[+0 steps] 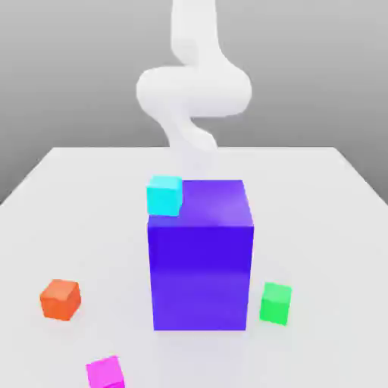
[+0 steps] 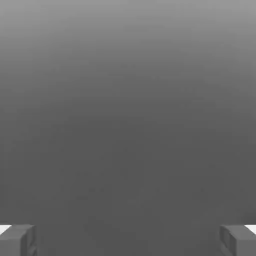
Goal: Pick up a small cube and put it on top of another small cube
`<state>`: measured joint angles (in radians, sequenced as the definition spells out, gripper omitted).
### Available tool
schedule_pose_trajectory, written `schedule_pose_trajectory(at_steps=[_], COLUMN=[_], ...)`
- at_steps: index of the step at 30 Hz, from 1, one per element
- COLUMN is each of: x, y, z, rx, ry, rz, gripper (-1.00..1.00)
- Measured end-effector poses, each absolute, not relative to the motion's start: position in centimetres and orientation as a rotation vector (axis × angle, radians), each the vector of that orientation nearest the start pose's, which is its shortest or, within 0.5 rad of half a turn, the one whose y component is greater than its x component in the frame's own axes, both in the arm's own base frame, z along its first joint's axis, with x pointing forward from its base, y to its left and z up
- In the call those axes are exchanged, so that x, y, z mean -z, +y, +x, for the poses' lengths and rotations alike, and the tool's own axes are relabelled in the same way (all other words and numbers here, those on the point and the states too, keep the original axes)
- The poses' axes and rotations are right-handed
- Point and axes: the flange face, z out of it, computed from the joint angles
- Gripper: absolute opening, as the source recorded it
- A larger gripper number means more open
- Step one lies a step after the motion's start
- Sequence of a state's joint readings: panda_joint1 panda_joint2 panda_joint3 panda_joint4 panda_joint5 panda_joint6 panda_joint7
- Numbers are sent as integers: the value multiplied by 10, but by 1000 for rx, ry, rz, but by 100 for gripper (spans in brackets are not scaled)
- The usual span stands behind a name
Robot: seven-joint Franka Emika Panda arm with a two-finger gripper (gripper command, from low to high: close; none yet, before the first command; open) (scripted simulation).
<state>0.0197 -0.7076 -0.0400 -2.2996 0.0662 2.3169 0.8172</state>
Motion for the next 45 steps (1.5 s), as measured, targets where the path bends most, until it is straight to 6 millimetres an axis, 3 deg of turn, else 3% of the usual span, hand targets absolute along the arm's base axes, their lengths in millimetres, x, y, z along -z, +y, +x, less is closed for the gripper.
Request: schedule_pose_trajectory(at_steps=[6,13,20,27,32,37,38,45], x=[-589,-471,-354,-254,-202,-139,-131,-132], y=[-33,-49,-69,-96,-123,-130,-130,-130], z=[450,503,524,518,504,502,502,502], rx=[527,211,1,-73,-23,3,1,4], ry=[1324,1616,1951,2305,2555,2606,2607,2607], rz=[-2304,-2186,-2051,-1902,-1780,-1753,-1752,-1751], gripper=[0,0,0,0,0,0,-100,-100])
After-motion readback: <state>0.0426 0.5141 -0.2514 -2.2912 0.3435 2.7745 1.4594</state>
